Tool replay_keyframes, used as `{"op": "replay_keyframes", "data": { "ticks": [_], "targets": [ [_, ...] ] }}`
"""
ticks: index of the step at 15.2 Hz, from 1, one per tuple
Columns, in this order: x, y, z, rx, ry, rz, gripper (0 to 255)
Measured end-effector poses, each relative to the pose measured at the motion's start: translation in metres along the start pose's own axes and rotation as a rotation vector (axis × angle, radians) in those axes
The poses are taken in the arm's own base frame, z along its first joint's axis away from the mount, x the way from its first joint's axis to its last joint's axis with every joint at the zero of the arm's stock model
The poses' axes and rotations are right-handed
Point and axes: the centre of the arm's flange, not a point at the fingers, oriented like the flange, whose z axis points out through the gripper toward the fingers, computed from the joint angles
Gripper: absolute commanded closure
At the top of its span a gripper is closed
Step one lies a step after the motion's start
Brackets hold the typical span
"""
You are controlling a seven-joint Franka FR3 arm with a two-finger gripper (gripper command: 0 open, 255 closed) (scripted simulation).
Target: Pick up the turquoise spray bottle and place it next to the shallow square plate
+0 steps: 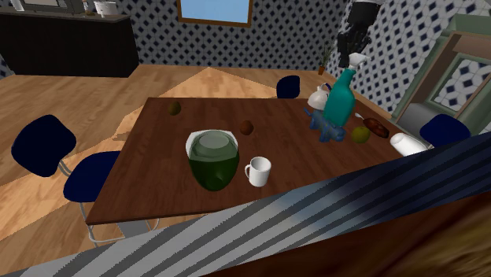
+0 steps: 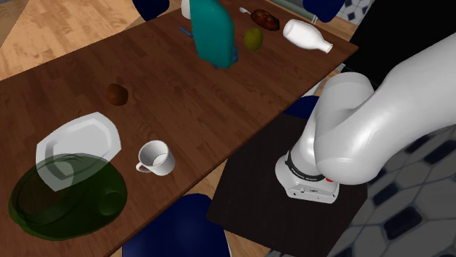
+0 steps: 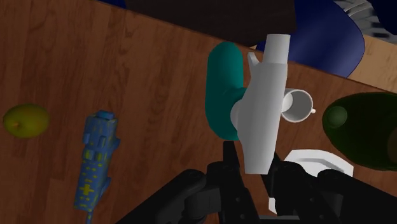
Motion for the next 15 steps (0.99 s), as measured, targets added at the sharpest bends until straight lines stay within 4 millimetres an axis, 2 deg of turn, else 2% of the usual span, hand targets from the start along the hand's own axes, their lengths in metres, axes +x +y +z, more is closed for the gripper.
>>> {"op": "replay_keyframes", "data": {
  "ticks": [4,15],
  "targets": [
    [0.037,-0.021,0.024,0.000,0.000,0.000,255],
    [0.141,-0.074,0.110,0.000,-0.001,0.000,255]
  ]
}}
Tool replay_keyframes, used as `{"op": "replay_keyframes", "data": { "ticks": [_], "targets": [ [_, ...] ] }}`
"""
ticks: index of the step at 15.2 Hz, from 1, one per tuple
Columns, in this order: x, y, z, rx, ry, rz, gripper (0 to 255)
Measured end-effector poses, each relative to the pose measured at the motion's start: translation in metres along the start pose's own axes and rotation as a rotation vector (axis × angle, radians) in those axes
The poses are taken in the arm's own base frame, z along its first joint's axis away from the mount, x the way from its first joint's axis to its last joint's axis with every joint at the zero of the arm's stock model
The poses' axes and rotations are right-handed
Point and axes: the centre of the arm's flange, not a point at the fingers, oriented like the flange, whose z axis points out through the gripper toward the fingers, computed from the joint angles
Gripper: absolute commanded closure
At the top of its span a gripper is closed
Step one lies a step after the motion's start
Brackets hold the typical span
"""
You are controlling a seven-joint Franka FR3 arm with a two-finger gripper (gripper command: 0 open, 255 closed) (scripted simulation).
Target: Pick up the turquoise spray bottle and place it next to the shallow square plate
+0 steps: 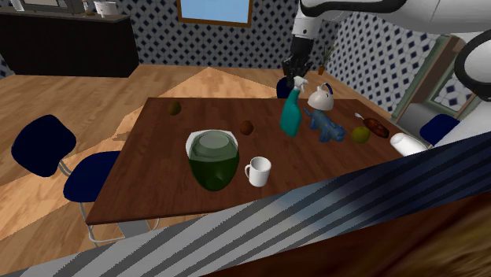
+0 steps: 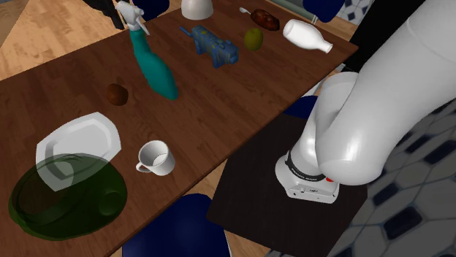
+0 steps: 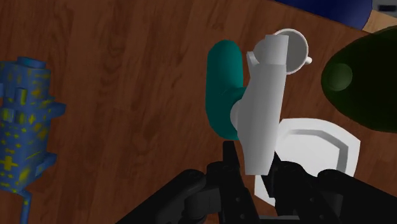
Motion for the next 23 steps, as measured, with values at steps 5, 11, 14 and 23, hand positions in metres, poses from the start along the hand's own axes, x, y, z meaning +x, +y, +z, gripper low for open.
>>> {"op": "replay_keyframes", "data": {
  "ticks": [5,11,14,23],
  "targets": [
    [0.050,-0.023,0.040,0.000,0.001,0.001,255],
    [0.109,-0.055,0.084,0.001,0.001,0.000,255],
    [0.118,-0.056,0.103,0.000,0.001,0.000,255],
    [0.124,-0.053,0.149,0.000,0.001,0.000,255]
  ]
}}
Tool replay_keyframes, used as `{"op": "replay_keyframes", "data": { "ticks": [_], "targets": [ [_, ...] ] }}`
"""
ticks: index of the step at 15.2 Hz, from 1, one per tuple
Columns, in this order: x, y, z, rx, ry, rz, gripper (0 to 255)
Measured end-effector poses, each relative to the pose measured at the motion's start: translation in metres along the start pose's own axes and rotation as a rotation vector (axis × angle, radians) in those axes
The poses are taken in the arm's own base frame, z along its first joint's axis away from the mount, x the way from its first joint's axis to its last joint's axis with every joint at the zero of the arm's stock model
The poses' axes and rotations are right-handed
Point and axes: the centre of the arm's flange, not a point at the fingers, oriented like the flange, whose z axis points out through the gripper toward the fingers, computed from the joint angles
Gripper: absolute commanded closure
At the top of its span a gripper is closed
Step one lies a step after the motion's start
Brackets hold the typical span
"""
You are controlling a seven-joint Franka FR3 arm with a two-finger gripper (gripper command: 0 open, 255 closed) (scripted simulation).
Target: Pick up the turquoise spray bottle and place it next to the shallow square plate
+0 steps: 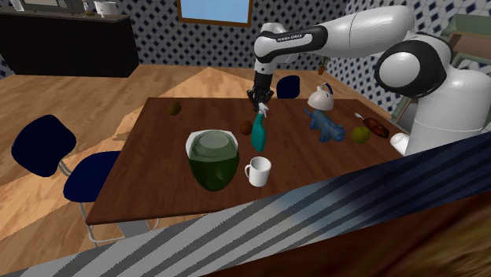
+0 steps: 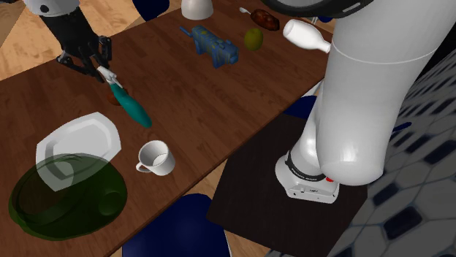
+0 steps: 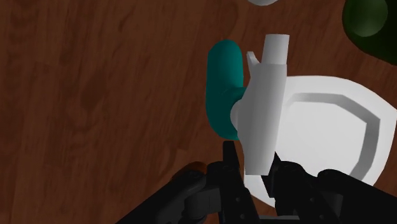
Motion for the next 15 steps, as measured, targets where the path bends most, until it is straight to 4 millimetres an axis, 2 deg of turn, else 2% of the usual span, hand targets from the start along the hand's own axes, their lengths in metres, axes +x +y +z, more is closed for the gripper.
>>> {"op": "replay_keyframes", "data": {
  "ticks": [5,11,12,15],
  "targets": [
    [0.002,0.002,0.024,0.000,0.000,0.000,255],
    [0.002,0.003,0.026,0.000,0.000,0.000,255],
    [0.002,0.003,0.026,0.000,0.000,0.000,0],
    [0.002,0.003,0.026,0.000,0.001,0.000,0]
  ]
}}
